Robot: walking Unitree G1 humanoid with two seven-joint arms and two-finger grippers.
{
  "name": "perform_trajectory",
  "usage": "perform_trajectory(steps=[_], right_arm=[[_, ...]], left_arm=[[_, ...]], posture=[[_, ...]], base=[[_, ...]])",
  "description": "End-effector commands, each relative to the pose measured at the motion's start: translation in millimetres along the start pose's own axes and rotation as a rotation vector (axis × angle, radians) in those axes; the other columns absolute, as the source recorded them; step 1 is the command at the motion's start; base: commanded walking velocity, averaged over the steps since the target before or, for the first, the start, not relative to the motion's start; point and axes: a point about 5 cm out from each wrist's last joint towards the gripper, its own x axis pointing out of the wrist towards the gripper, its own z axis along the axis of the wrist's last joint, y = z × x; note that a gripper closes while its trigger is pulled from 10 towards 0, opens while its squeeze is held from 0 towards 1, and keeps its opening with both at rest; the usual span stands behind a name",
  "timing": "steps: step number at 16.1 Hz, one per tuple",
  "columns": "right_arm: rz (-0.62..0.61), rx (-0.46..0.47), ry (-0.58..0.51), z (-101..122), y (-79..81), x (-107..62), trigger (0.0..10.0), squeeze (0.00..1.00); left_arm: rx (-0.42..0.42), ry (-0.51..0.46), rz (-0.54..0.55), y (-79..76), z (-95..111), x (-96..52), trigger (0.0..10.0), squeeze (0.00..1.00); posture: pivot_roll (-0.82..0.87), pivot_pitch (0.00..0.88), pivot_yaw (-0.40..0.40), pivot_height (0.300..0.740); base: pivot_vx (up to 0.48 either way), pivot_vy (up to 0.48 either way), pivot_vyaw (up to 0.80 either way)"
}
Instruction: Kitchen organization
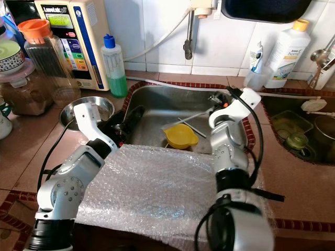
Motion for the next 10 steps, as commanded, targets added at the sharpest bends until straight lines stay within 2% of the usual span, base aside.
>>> perform_trajectory(steps=[1, 2, 3, 4, 5, 6, 8, 9, 10], right_arm=[[-0.007, -0.107, -0.044, 10.4, -0.6, 5.0, 0.0, 0.00], [-0.018, -0.167, -0.055, 13.1, -4.4, 6.5, 0.0, 0.00], [-0.038, -0.323, -0.082, 17.7, -10.4, 8.3, 0.0, 0.00], [-0.039, -0.363, -0.085, 18.1, -11.7, 8.5, 0.0, 0.00], [-0.029, -0.454, -0.093, 18.2, -10.7, 8.9, 0.0, 0.00], [0.000, -0.493, -0.096, 15.8, -7.1, 8.7, 0.0, 0.00], [0.067, -0.639, -0.127, 11.6, 3.1, 7.9, 0.0, 0.00], [0.157, -0.816, -0.158, 1.1, 16.2, 4.0, 0.7, 0.00], [0.200, -0.902, -0.175, -4.5, 21.1, 1.3, 1.4, 0.00]], left_arm=[[0.038, 0.003, 0.009, -0.5, -0.3, -3.7, 10.0, 1.00], [0.049, 0.007, 0.012, 0.1, -2.0, -6.0, 10.0, 1.00], [0.079, 0.010, 0.019, 0.5, -4.7, -10.4, 10.0, 1.00], [0.086, 0.013, 0.019, 0.1, -5.6, -11.6, 10.0, 1.00], [0.093, 0.016, 0.022, 0.1, -6.4, -12.5, 10.0, 1.00], [0.105, 0.015, 0.030, 0.6, -6.5, -13.8, 10.0, 1.00], [0.114, 0.016, 0.034, 0.8, -7.0, -15.0, 10.0, 1.00], [0.134, 0.021, 0.031, 1.3, -7.9, -16.6, 10.0, 1.00], [0.138, 0.029, 0.032, 2.4, -9.5, -17.6, 10.0, 1.00]], posture=[[0.13, 0.036, 0.046, 0.740], [0.14, 0.040, 0.046, 0.740], [0.15, 0.041, 0.043, 0.740], [0.15, 0.042, 0.042, 0.740], [0.15, 0.042, 0.042, 0.740], [0.17, 0.040, 0.040, 0.740], [0.17, 0.040, 0.040, 0.740], [0.17, 0.041, 0.044, 0.740], [0.17, 0.042, 0.045, 0.740]], base=[[0.000, 0.000, 0.00], [0.000, 0.000, 0.00], [0.000, 0.000, 0.00], [0.000, 0.000, 0.00], [0.000, 0.000, 0.00], [0.000, 0.000, 0.00], [0.000, 0.000, 0.00], [0.000, 0.000, 0.00], [0.000, 0.000, 0.00]])
